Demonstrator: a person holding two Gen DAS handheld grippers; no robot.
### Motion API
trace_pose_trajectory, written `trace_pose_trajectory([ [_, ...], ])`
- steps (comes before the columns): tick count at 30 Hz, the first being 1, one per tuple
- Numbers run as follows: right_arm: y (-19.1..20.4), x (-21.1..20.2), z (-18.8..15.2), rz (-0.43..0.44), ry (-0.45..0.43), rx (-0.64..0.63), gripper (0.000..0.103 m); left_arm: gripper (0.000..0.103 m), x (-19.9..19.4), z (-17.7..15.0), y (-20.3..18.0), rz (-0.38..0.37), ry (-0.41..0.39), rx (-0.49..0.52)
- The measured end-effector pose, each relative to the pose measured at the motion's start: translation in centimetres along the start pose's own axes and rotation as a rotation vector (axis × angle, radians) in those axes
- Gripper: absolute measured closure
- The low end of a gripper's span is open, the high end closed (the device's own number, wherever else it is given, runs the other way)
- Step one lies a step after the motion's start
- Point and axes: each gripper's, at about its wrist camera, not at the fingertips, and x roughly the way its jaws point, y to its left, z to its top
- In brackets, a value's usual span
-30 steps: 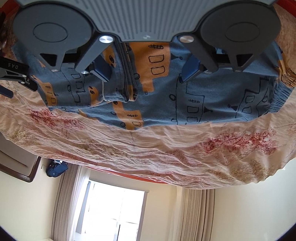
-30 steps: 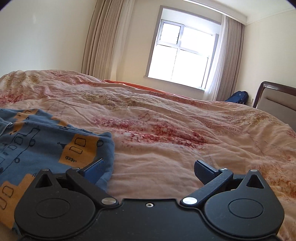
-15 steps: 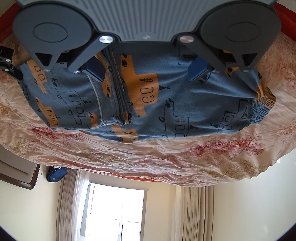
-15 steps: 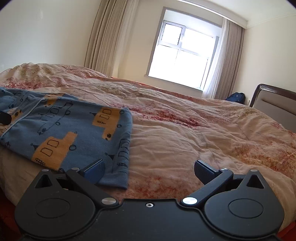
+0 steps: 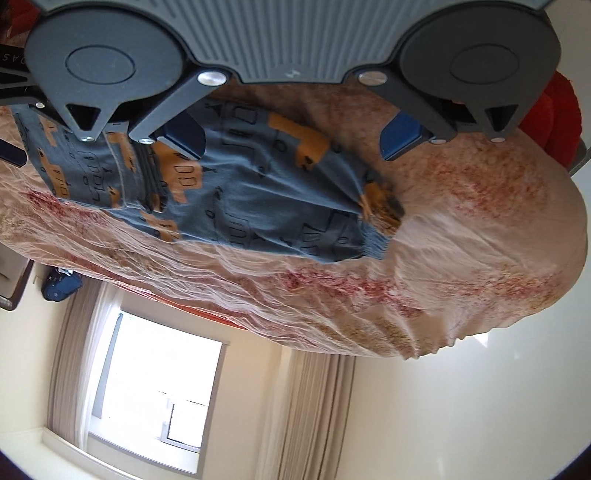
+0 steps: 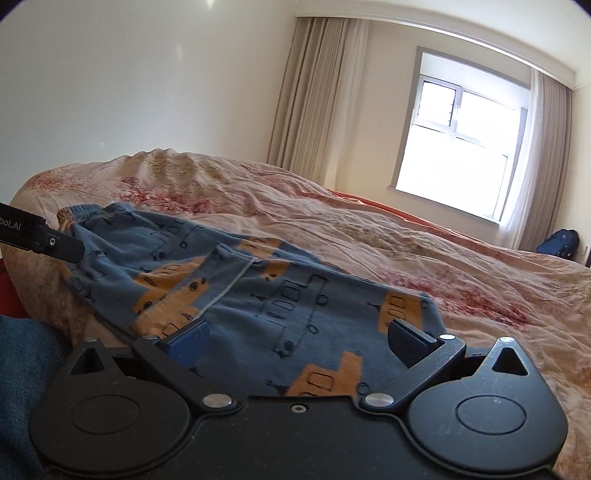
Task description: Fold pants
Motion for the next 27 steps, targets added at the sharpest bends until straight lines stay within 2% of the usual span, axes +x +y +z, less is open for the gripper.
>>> trace_pose_trajectory([
  [4,1.7,2.2,1.1,0.032,0.005,-0.038,0.001,0.001,0.8,0.4,2.4,0.063,0.003,-0.037],
  [8,2.3,4.3,2.2,0.000,0.037,-0.030,0.001,0.001,1.8,1.1,4.0,0.094,-0.011,-0.056],
  [12,2.3,5.8,1.7,-0.022,0.087,0.005,0.001,0.001,3.4,1.7,4.6,0.056,-0.007,-0.083],
  [17,2.1,5.9,0.6,-0.031,0.079,0.065,0.000,0.001,5.2,2.2,5.1,-0.002,-0.015,-0.127],
  [21,2.2,6.0,0.3,-0.037,0.067,0.065,0.000,0.001,5.5,2.4,5.8,-0.012,-0.013,-0.227],
  [23,2.2,6.0,0.1,-0.037,0.061,0.074,0.000,0.007,5.2,2.1,6.4,-0.024,-0.031,-0.306],
  [27,2.3,5.9,-0.2,-0.042,0.050,0.082,0.000,0.026,5.0,1.7,7.5,-0.034,-0.052,-0.405],
])
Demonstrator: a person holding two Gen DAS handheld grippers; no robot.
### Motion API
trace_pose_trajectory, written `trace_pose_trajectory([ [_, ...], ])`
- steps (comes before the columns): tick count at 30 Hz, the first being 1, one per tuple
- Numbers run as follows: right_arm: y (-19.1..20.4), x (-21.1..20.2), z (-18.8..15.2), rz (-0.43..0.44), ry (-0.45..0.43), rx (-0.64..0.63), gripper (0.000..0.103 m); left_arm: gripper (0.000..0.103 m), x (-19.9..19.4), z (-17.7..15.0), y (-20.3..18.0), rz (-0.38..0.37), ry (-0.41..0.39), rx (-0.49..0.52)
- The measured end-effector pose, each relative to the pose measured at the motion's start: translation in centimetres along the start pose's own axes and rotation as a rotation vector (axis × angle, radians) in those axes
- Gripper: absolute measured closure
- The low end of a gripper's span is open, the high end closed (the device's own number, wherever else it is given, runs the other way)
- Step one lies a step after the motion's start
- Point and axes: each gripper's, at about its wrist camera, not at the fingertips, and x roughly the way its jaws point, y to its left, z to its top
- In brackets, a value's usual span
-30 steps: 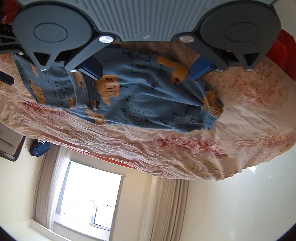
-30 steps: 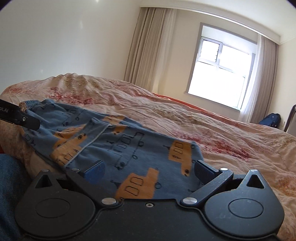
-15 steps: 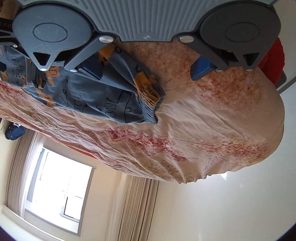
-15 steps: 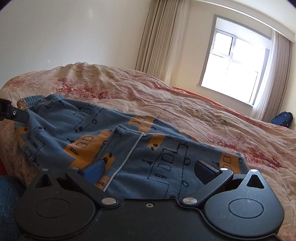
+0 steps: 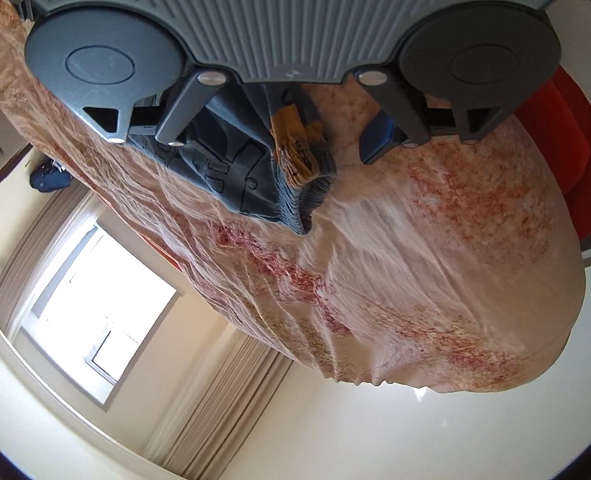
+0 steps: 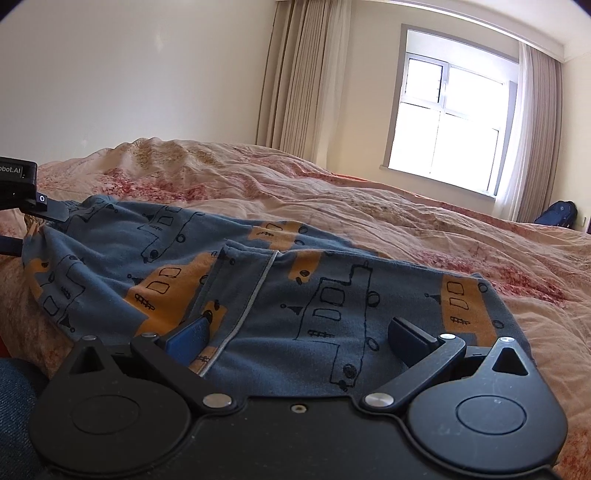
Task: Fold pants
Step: 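Grasp the elastic waistband with the left gripper and lift it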
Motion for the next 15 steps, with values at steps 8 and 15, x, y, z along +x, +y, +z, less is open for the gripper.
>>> trace_pose_trajectory([
  [8,-0.3,-0.3,0.9,0.024,0.007,-0.026,0.000,0.078,0.3,0.9,1.8,-0.004,0.009,-0.119],
  [15,-1.1,0.8,4.0,0.012,-0.069,-0.084,0.000,0.083,-1.7,0.9,-0.4,0.007,-0.072,-0.045],
])
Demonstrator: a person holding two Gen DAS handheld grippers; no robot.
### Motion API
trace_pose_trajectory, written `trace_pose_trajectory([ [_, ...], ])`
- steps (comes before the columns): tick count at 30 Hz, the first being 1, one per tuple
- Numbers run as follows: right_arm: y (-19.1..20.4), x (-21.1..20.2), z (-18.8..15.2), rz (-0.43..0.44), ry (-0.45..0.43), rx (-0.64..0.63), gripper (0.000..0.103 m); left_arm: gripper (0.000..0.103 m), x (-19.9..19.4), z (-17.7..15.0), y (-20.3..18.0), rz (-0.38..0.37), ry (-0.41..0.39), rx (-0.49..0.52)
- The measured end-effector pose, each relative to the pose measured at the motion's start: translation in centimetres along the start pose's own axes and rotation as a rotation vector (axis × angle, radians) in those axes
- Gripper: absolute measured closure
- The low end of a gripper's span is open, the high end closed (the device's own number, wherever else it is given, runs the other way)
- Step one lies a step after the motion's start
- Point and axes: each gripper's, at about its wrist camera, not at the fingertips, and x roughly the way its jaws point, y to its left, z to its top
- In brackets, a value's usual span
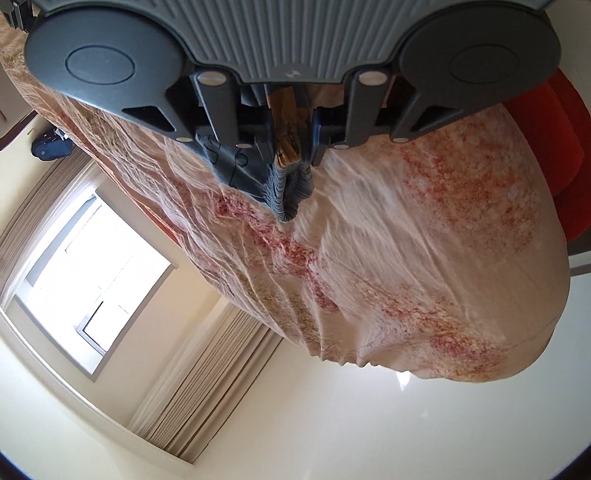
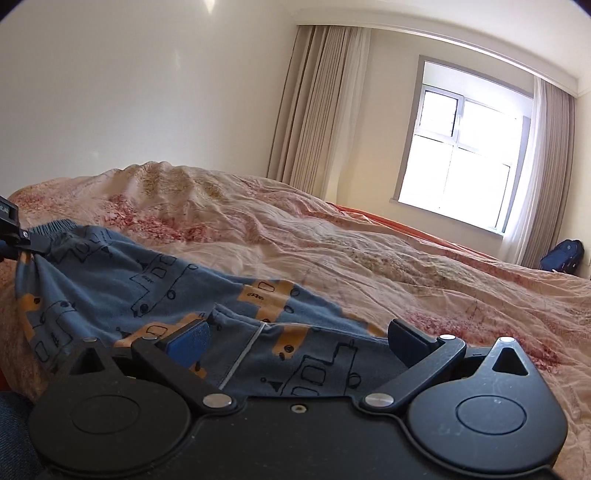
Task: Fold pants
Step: 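Grasp the elastic waistband with the left gripper and lift it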
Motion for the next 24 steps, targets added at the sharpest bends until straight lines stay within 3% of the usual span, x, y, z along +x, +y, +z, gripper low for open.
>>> trace_pose_trajectory([
  [3,0.1,2.2,-0.4,-0.005,0.079,-0.016,0.000,0.083,-0.7,0.3,-0.6,-0.007,-0.011,0.038],
  [5,0.1,2.6,-0.6,0.005,0.085,-0.001,0.000,0.083,-0.9,0.5,-1.1,-0.009,-0.015,0.058],
  [14,-2.6,-1.6,-1.0,-0.020,-0.022,0.068,0.000,0.083,-3.3,0.8,-5.3,-0.037,-0.078,0.179],
  [24,-7.7,-6.9,-4.1,-0.125,-0.044,0.126,0.000,0.083,-7.2,0.0,-15.3,-0.238,-0.119,0.456],
])
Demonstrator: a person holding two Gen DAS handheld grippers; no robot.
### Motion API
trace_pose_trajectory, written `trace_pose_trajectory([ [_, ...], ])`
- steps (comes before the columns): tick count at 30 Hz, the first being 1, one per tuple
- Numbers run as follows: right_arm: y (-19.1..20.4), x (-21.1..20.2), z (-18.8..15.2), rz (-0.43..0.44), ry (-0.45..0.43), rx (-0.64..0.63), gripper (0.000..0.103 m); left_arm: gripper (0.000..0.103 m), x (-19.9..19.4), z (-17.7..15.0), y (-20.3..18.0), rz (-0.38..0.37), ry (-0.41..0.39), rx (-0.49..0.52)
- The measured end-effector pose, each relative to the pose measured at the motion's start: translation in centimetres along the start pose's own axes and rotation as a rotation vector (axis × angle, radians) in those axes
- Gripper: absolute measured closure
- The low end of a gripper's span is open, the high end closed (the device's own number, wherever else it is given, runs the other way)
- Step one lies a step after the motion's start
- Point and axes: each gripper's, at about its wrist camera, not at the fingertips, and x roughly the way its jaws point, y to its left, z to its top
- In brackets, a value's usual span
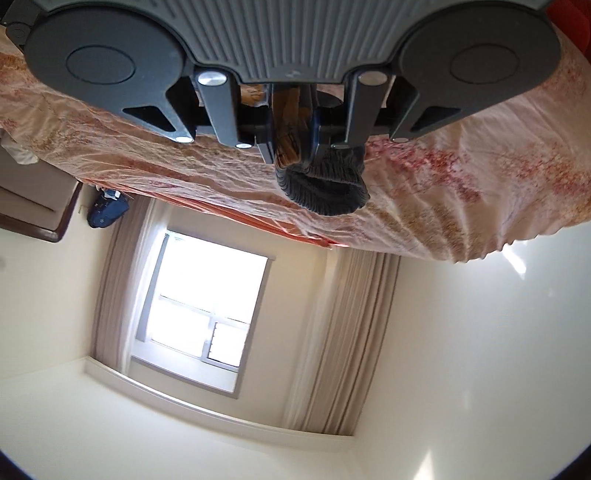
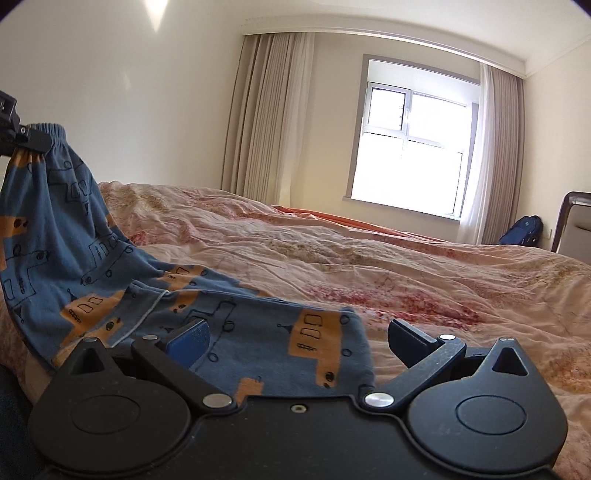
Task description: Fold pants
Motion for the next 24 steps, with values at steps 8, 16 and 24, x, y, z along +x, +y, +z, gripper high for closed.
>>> trace_pose_trajectory([
  [8,-4.8,-2.0,-1.2,-0.085,0.001,0.053,0.000,0.083,0.9,-0.6,-10.0,-0.189,0.027,0.214],
  [16,-9.1,-4.0,-2.8,-0.170,0.035,0.073,0.000,0.083,4.0,-5.4,-16.8,-0.284,0.176,0.312],
  [24,-11.9,-5.4,-4.3,-0.225,0.065,0.098,0.000,0.078,6.3,-9.4,-18.4,-0.293,0.298,0.359],
])
